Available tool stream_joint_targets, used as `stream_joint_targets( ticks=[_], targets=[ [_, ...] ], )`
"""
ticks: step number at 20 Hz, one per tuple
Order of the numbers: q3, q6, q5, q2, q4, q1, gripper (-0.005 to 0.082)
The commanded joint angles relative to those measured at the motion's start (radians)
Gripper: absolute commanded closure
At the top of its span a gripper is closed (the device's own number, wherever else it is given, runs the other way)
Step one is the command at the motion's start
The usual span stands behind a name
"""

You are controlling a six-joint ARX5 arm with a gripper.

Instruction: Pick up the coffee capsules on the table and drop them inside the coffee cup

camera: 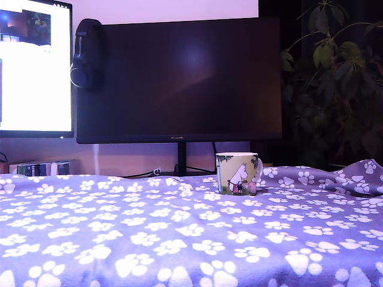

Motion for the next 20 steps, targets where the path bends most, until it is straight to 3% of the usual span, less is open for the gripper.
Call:
stream_joint_targets(
  ticks=[1, 7, 9, 10, 12, 14, 16, 20],
  targets=[
    [-0.027, -0.035, -0.018, -0.077, -0.035, 0.004, 0.0790],
    [-0.027, -0.035, -0.025, -0.077, -0.036, 0.004, 0.0790],
    [-0.027, -0.035, -0.092, -0.077, -0.036, 0.004, 0.0748],
    [-0.027, -0.035, -0.136, -0.077, -0.035, 0.004, 0.0668],
    [-0.027, -0.036, -0.192, -0.076, -0.035, 0.004, 0.0421],
    [-0.027, -0.036, -0.194, -0.076, -0.036, 0.004, 0.0227],
    [-0.027, -0.035, -0.202, -0.075, -0.036, 0.004, 0.0177],
    [-0.027, -0.035, -0.263, -0.075, -0.048, 0.004, 0.0177]
  ],
)
